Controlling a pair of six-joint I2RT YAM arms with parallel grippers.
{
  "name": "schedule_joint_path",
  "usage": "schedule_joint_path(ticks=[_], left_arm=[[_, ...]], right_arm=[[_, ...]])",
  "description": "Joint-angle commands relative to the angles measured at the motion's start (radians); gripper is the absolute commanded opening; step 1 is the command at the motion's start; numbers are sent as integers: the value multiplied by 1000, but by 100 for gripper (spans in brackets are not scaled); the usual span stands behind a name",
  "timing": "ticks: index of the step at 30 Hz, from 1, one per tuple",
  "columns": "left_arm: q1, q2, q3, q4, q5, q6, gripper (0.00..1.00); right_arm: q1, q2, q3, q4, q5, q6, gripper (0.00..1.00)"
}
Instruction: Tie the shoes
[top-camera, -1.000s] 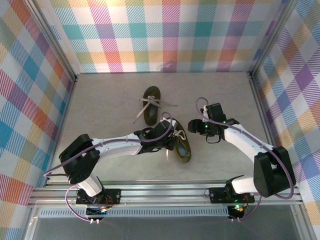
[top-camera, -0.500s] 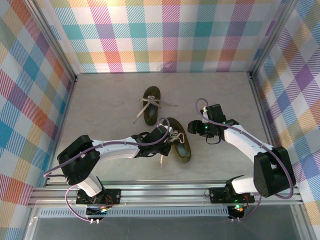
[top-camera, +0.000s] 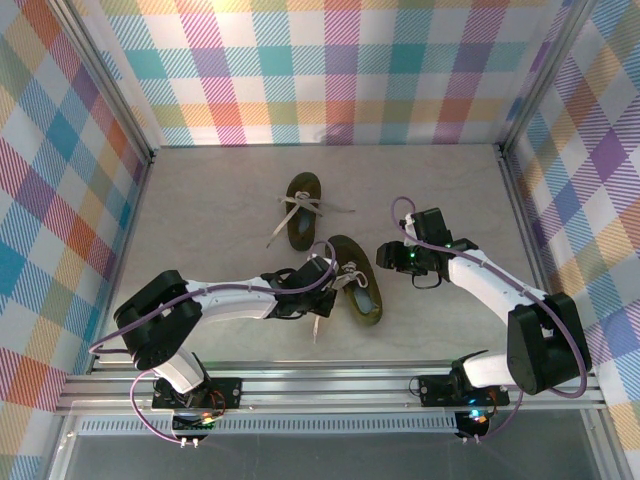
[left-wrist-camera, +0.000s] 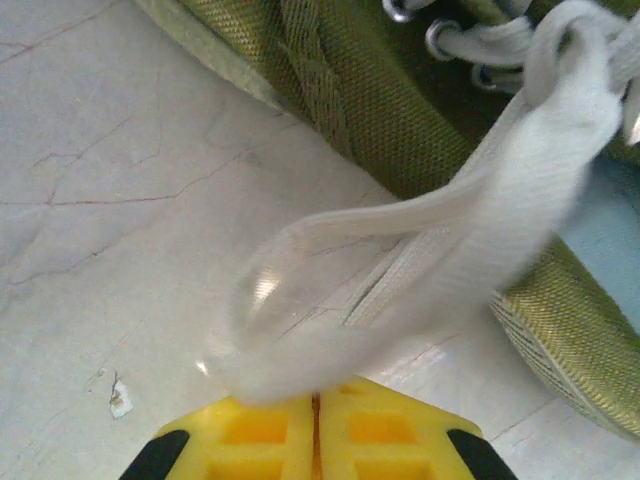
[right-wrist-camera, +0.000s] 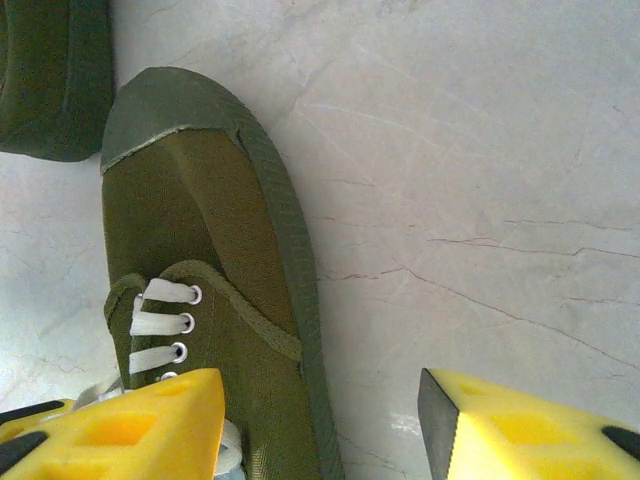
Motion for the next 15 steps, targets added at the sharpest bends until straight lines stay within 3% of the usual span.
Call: schedule_joint_path(ticks=[1,6,15], left_arm=[[13,-7,-7,-48,-21,-13,8],[16,9,0,-83,-40,-14,8],[17,16,11,-136,-85,-22,8]], right_arm=[[-4,-12,-3,-10,-23,-10,53],[-1,-29,-15,-4,-52,-12,51],[70,-60,-40,4,-107,13,38]])
